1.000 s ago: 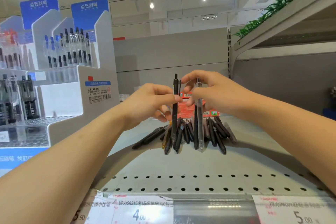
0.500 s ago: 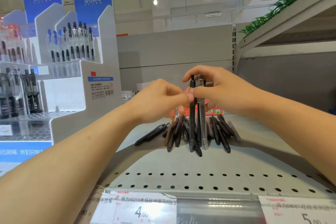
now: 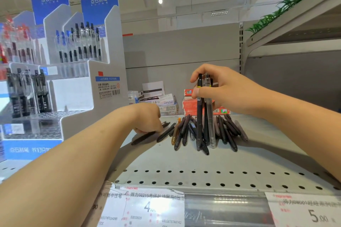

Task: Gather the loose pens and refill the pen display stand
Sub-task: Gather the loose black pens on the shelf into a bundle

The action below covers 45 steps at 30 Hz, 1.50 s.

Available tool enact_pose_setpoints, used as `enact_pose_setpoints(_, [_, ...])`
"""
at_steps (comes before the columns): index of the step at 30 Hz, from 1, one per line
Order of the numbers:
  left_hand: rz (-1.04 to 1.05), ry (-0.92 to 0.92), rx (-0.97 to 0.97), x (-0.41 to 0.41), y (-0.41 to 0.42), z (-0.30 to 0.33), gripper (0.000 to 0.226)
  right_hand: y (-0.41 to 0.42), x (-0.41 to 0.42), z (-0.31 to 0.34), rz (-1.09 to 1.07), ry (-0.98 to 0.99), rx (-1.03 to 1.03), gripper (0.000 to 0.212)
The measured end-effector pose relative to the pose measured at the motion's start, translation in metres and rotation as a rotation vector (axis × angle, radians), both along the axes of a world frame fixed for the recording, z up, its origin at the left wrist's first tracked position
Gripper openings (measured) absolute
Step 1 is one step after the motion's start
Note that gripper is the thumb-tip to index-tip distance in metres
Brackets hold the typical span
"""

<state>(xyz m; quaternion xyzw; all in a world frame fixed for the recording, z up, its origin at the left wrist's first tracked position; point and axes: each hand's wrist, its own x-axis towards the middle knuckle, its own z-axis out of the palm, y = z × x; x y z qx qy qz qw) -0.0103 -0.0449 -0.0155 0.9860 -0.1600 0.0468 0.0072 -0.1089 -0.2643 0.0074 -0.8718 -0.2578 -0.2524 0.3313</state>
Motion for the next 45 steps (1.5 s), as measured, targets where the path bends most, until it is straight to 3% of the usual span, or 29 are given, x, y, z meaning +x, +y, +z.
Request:
enact_pose_setpoints(3, [-0.087,-0.063,-0.445,-0.005,0.004,0.010,0.045,0.000,-0.001,0.000,0.000,0.008,-0.006,0.019])
enact_pose_setpoints(5, [-0.276,0.066,-0.809,-0.013,0.007,0.017,0.043,-0.001,0.000,-0.001,0.018,0.023,0.007,0.023])
enact_pose_setpoints(8, [-0.504,0.213,-0.963,-0.027,0.009,0.021,0.021,0.000,0.000,-0.001,0.019,0.048,0.003,0.039])
enact_pose_setpoints(13, [-0.616,0.250,-0.895,-0.036,-0.002,0.020,0.021,0.001,0.000,-0.002,0.047,0.040,0.004,0.052])
enact_pose_setpoints(19, [-0.668,0.095,-0.761,-0.044,-0.017,0.016,0.015,-0.001,0.001,-0.001,0.003,-0.058,-0.018,0.015])
enact_pose_setpoints(23, [-0.646,0.131,-0.808,-0.044,-0.013,0.018,0.025,0.002,-0.001,-0.002,-0.042,-0.137,-0.063,0.013])
enact_pose_setpoints(25, [-0.539,0.136,-0.854,-0.035,-0.008,0.018,0.026,0.004,-0.001,-0.003,-0.034,-0.115,-0.052,0.014])
enact_pose_setpoints(28, [-0.266,-0.056,-0.561,-0.012,-0.002,0.010,0.020,0.003,-0.003,-0.003,-0.032,-0.098,-0.052,0.014])
enact_pose_setpoints(32, [-0.098,0.065,-0.140,-0.001,-0.007,-0.006,0.025,0.005,-0.004,-0.003,-0.017,-0.106,-0.049,0.015])
enact_pose_setpoints(35, [-0.092,0.034,-0.028,-0.001,-0.014,-0.007,0.035,0.005,-0.005,-0.003,-0.020,-0.118,-0.061,0.016])
enact_pose_setpoints(39, [-0.054,0.003,-0.086,-0.005,-0.018,-0.002,0.054,0.004,-0.005,-0.002,-0.027,-0.112,-0.078,0.016])
enact_pose_setpoints(43, [-0.064,-0.010,-0.445,-0.008,-0.015,0.007,0.066,0.004,-0.006,-0.002,-0.040,-0.126,-0.091,0.019])
enact_pose_setpoints(45, [-0.110,-0.031,-0.600,-0.011,-0.015,0.010,0.061,0.004,-0.006,-0.002,-0.040,-0.110,-0.083,0.021])
